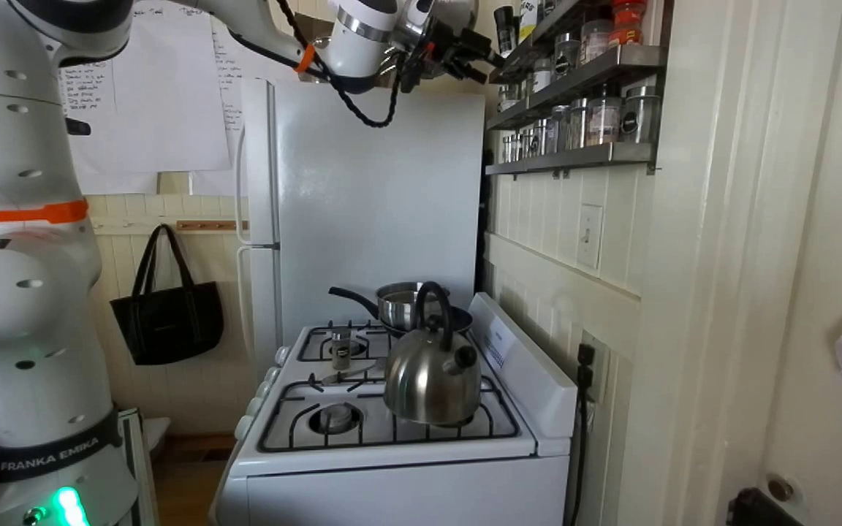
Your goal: Move one spice bottle from the middle shelf to the stove
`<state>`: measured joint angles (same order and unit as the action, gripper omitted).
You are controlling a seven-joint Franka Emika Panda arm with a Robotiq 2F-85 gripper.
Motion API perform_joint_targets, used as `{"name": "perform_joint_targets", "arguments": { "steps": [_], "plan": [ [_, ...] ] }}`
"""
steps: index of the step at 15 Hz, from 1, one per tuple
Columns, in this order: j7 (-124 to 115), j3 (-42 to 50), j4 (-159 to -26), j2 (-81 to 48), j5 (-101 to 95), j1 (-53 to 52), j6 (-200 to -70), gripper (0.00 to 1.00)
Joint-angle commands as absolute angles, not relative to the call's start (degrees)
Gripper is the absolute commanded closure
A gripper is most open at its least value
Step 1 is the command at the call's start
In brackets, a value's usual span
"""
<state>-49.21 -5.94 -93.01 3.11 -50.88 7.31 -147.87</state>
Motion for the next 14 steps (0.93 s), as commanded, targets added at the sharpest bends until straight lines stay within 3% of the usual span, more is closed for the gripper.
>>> {"name": "perform_joint_targets", "arguments": {
  "steps": [1,14],
  "plan": [
    [-54.39,-4.98,-90.04,-0.09,-55.52,8.6,-152.06,0.0],
    [-64.04,-2.3,-80.07,-11.65,-64.87,8.98,-161.81,0.0]
  ]
}}
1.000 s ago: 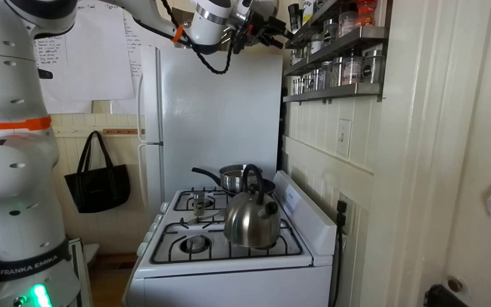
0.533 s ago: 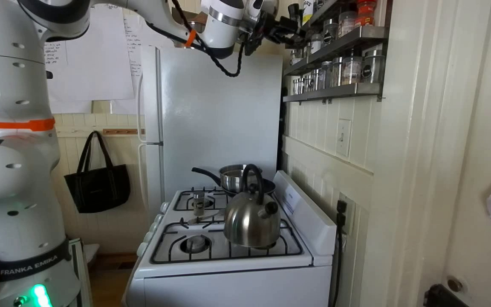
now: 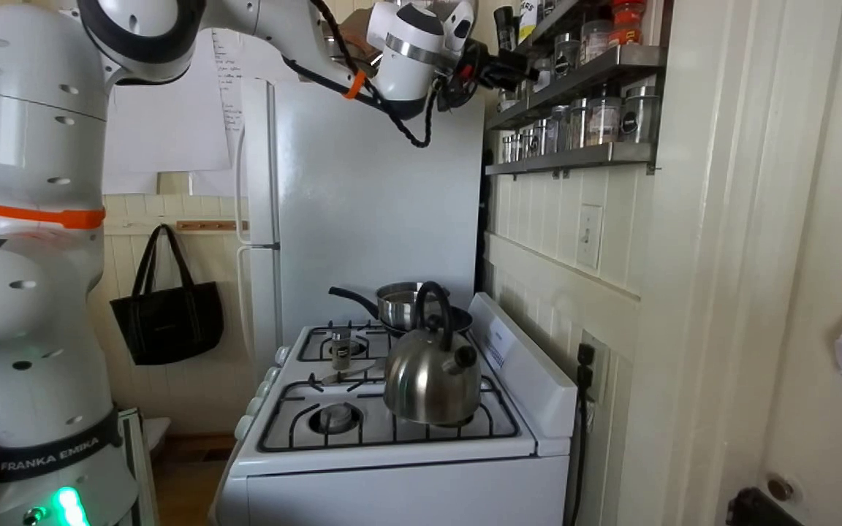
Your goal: Move one spice bottle from the middle shelf to the stove
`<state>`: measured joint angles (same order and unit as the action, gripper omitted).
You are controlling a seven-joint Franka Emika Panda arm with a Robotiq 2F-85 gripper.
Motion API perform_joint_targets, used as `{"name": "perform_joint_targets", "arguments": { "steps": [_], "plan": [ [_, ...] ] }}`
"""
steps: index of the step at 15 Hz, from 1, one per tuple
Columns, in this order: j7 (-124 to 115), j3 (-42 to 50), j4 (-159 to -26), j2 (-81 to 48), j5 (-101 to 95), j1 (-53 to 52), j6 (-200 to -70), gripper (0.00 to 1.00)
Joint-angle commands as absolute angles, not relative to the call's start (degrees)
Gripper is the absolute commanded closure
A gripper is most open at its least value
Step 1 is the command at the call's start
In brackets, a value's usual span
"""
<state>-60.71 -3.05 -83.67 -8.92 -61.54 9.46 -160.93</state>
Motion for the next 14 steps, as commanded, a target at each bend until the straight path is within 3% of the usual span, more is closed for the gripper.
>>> {"name": "perform_joint_targets", "arguments": {
  "steps": [1,4,7,9,10,14],
  "plan": [
    [-64.28,-2.29,-79.44,-12.17,-65.19,8.99,-161.9,0.0],
    [-65.45,-2.14,-77.3,-13.81,-66.59,8.91,-162.13,0.0],
    [-65.9,-2.21,-75.7,-15.02,-67.29,8.86,-161.94,0.23],
    [-66.5,-2.16,-74.83,-15.75,-67.8,8.85,-161.97,0.18],
    [-66.67,-2.18,-74.38,-16.09,-67.94,8.85,-162.0,0.23],
    [-66.94,-2.27,-72.91,-17.38,-67.86,8.91,-162.59,0.23]
  ]
}}
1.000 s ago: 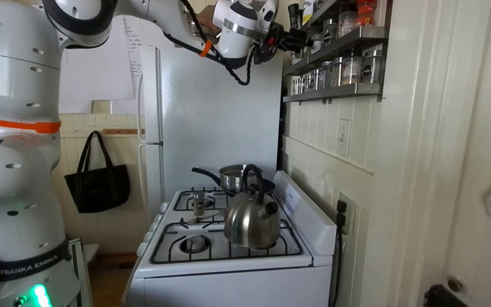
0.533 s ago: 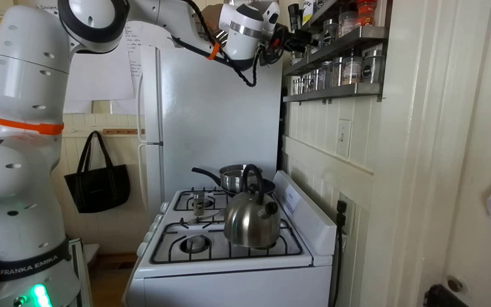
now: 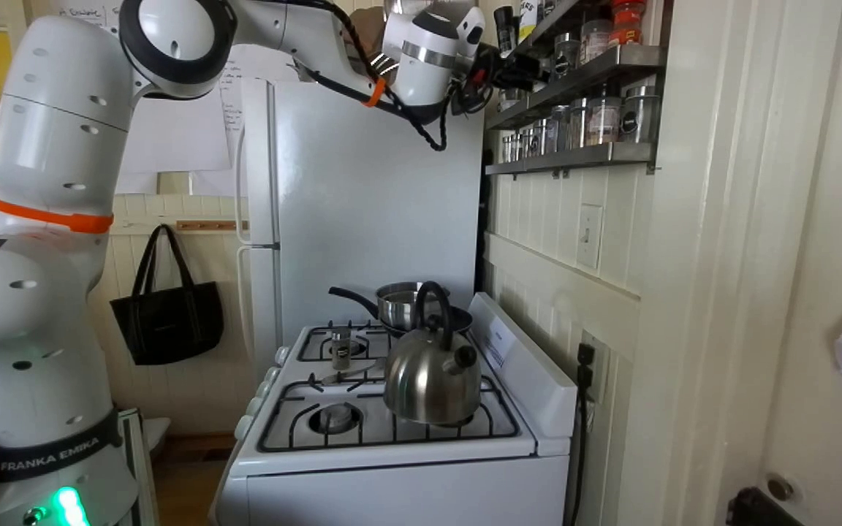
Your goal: Move one spice bottle from the middle shelf to the stove
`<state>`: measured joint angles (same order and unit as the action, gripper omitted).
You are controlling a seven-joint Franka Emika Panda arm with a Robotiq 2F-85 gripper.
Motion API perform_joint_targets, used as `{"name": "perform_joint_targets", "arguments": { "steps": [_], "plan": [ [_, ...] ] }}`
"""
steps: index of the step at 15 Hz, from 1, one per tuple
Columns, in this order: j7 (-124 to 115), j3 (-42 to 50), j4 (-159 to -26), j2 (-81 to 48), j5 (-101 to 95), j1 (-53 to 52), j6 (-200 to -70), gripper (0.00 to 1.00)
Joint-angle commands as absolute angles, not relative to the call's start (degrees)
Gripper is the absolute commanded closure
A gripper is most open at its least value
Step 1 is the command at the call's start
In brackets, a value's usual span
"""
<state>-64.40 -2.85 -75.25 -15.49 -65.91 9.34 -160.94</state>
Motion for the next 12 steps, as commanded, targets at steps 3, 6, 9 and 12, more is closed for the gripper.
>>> {"name": "perform_joint_targets", "arguments": {
  "steps": [3,6,9,12],
  "plan": [
    [-67.26,-2.16,-72.15,-18.12,-68.13,8.85,-162.98,0.24],
    [-68.65,-1.87,-71.06,-18.95,-68.75,8.83,-164.37,0.26],
    [-70.02,-1.22,-69.88,-19.74,-70.56,8.68,-165.2,0.29],
    [-71.67,-0.84,-68.98,-20.38,-71.98,8.71,-165.86,0.26]
  ]
}}
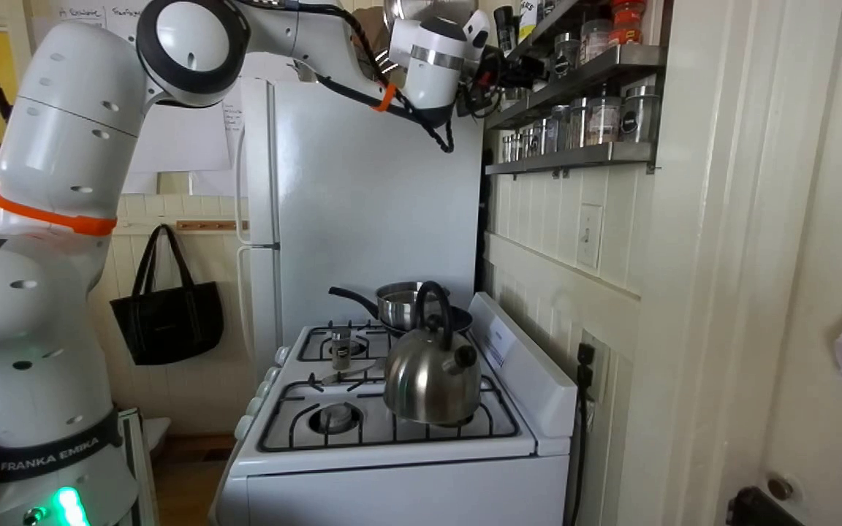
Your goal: Move one spice bottle from the middle shelf to the stove
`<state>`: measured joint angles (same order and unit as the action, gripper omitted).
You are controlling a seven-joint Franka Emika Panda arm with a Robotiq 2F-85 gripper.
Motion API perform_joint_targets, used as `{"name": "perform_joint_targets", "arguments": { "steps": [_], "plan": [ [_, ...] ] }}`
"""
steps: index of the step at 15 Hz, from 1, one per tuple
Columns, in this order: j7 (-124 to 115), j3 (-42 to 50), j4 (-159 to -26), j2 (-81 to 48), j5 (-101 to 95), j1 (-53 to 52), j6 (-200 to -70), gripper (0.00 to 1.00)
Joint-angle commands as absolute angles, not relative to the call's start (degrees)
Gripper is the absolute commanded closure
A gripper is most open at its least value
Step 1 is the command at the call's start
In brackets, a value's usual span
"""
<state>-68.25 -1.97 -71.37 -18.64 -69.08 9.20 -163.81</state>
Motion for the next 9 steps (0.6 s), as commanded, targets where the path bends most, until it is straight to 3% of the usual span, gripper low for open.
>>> {"name": "perform_joint_targets", "arguments": {
  "steps": [1,7,8,9],
  "plan": [
    [-72.51,-0.81,-68.59,-20.67,-72.17,8.81,-166.5,0.25],
    [-75.76,0.17,-66.97,-22.1,-74.45,8.63,-167.97,0.27],
    [-76.33,0.32,-66.74,-22.31,-74.91,8.61,-168.05,0.29],
    [-76.7,0.33,-66.78,-22.35,-75.15,8.64,-168.1,0.39]
  ]
}}
